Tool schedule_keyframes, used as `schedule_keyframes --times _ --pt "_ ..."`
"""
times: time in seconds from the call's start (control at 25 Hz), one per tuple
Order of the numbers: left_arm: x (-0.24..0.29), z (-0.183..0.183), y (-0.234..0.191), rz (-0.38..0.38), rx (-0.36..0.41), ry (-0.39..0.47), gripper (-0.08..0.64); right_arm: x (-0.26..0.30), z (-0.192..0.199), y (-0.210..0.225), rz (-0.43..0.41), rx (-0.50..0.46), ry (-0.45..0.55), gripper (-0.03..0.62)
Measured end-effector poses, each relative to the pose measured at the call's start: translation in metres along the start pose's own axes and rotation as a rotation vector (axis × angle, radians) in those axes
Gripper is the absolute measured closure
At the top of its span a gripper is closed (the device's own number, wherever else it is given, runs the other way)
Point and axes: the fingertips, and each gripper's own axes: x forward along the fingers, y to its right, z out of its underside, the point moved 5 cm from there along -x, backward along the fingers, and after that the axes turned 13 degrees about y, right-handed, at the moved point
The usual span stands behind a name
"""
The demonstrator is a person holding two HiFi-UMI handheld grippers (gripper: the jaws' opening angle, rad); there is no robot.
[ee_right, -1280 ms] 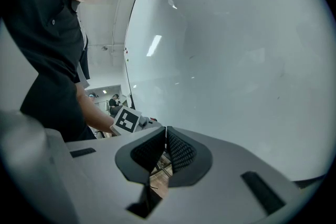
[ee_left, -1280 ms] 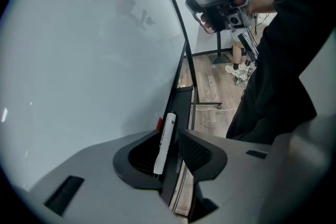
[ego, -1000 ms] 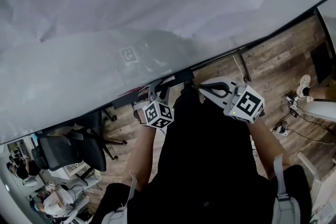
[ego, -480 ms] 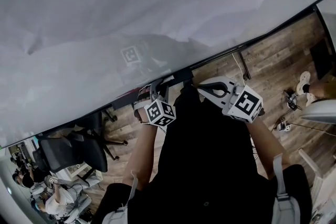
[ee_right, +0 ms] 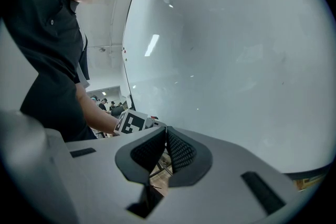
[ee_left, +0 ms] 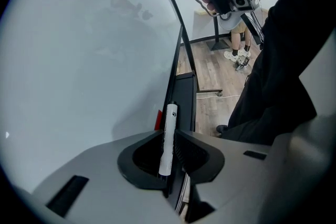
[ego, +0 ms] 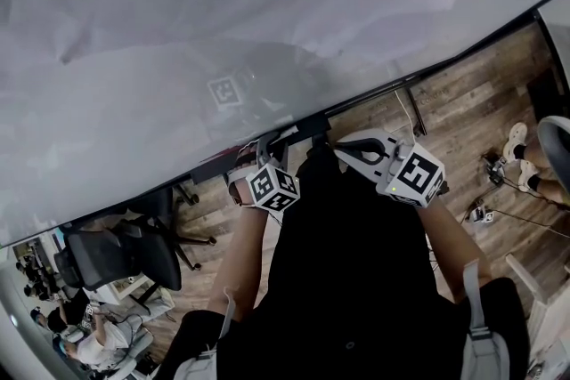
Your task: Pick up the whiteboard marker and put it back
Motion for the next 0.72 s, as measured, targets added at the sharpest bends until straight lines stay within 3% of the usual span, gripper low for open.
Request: schedule_keyframes --times 0.36,0.6,0.72 --pt "-0.025 -0.018 0.003 -0.041 -0.038 0.098 0.488 0.001 -0.003 0.001 -0.02 -0.027 -0.003 0.572" --pt "-0.066 -0.06 -0.009 -0.107 -0.064 0.308 0.489 -0.002 -0.015 0.012 -0.007 -0.063 0.016 0.572" --pt "-0.089 -0.089 -0.018 -0.119 -0.098 0.46 0.489 -0.006 -0.029 0.023 0.002 -0.094 0.032 0.572"
